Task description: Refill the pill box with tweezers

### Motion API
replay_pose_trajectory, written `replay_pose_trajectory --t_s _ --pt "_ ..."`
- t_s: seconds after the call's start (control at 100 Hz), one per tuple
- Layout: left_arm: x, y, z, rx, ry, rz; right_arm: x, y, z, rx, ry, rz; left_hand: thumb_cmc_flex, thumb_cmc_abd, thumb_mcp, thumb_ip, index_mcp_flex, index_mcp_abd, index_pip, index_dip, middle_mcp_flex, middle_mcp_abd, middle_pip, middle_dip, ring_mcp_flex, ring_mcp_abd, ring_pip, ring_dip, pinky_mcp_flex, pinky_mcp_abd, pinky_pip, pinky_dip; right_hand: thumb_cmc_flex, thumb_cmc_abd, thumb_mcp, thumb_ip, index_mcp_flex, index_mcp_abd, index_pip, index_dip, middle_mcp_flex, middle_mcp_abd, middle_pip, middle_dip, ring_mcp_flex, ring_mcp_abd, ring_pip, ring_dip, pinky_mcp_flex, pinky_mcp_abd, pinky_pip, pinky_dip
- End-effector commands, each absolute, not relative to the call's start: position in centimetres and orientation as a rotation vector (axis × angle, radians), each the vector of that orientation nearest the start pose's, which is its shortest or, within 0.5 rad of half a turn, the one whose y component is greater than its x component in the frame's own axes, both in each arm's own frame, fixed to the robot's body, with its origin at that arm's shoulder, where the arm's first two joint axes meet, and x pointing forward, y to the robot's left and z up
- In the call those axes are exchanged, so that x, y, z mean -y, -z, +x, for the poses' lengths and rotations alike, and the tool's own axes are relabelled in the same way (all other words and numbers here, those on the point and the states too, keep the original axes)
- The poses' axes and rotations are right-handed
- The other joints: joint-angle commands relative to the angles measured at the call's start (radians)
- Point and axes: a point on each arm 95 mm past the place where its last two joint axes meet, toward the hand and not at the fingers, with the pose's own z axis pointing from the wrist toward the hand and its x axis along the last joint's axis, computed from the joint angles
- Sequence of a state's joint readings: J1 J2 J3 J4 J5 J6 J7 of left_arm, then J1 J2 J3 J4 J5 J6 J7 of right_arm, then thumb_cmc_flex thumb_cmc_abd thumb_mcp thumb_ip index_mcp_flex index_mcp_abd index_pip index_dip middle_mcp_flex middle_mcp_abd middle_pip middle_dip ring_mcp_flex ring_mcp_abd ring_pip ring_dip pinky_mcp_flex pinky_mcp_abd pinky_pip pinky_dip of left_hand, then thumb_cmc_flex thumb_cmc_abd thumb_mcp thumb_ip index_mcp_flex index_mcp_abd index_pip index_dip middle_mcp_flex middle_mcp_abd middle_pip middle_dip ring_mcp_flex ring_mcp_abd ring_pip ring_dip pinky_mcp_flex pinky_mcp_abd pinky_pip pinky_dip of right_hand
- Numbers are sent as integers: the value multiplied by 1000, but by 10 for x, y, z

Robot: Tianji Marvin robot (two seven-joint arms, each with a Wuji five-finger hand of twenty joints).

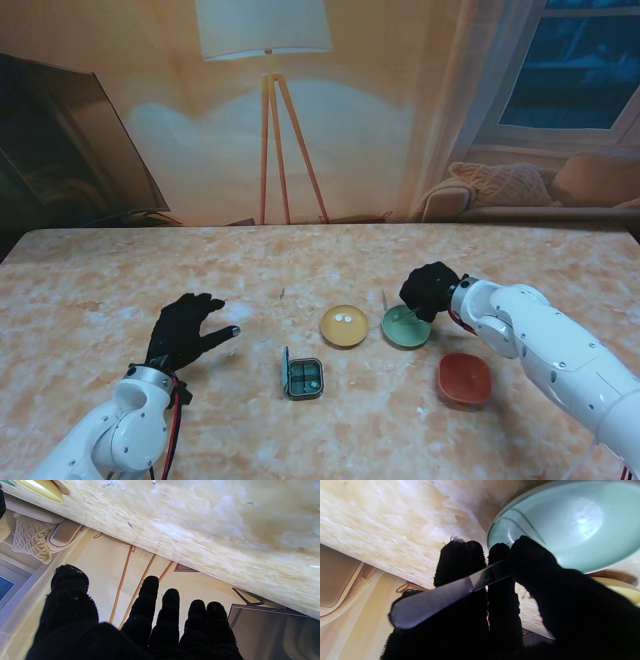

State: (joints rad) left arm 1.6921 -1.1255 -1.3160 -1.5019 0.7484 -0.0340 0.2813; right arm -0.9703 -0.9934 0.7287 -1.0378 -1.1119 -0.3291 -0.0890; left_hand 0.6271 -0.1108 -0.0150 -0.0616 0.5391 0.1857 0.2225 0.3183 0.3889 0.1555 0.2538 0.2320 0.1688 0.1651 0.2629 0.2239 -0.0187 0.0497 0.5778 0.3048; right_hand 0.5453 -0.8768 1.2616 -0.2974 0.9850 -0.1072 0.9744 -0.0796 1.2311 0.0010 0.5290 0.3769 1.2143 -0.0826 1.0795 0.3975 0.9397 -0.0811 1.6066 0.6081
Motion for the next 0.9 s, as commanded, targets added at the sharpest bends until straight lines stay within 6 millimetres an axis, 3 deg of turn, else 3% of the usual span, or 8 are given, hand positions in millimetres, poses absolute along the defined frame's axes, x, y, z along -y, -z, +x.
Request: replay_pose_trajectory --t_s 0.0,0.41,0.67,0.89 --pt "-53 370 371 -1120 1578 -1488 22 346 505 -2063 -1230 705 -6 39 -13 17 -21 -14 -9 -11 -26 -25 -12 -9 -18 -23 -17 -9 -11 -42 -19 -17 83 19 68 4 55 -129 63 6 63 47 12 20 17 19 29 13 25 -306 28 12" --pt "-53 371 371 -1107 1586 -1489 21 349 503 -2050 -1251 718 2 37 -12 16 -7 -3 -9 -16 -17 -20 -5 -5 -10 -21 -7 -3 -10 -49 0 -7 74 -41 122 32 97 -134 92 5 115 60 28 24 71 21 56 -24 70 -303 50 22" --pt "-53 371 373 -1108 1590 -1487 23 337 504 -1988 -1247 691 1 40 -13 17 -11 -10 -8 -17 -19 -24 -7 -6 -12 -24 -11 -5 -12 -47 3 -5 80 9 78 17 62 -117 65 7 83 61 10 28 44 18 48 -10 51 -304 38 20" --pt "-53 370 374 -1109 1596 -1475 23 340 507 -1994 -1217 675 -1 46 -13 17 -14 -13 -7 -18 -24 -28 -9 -6 -16 -27 -14 -6 -13 -48 -1 -8 88 27 64 13 44 -106 51 1 68 58 -1 21 33 16 38 -7 43 -306 30 17"
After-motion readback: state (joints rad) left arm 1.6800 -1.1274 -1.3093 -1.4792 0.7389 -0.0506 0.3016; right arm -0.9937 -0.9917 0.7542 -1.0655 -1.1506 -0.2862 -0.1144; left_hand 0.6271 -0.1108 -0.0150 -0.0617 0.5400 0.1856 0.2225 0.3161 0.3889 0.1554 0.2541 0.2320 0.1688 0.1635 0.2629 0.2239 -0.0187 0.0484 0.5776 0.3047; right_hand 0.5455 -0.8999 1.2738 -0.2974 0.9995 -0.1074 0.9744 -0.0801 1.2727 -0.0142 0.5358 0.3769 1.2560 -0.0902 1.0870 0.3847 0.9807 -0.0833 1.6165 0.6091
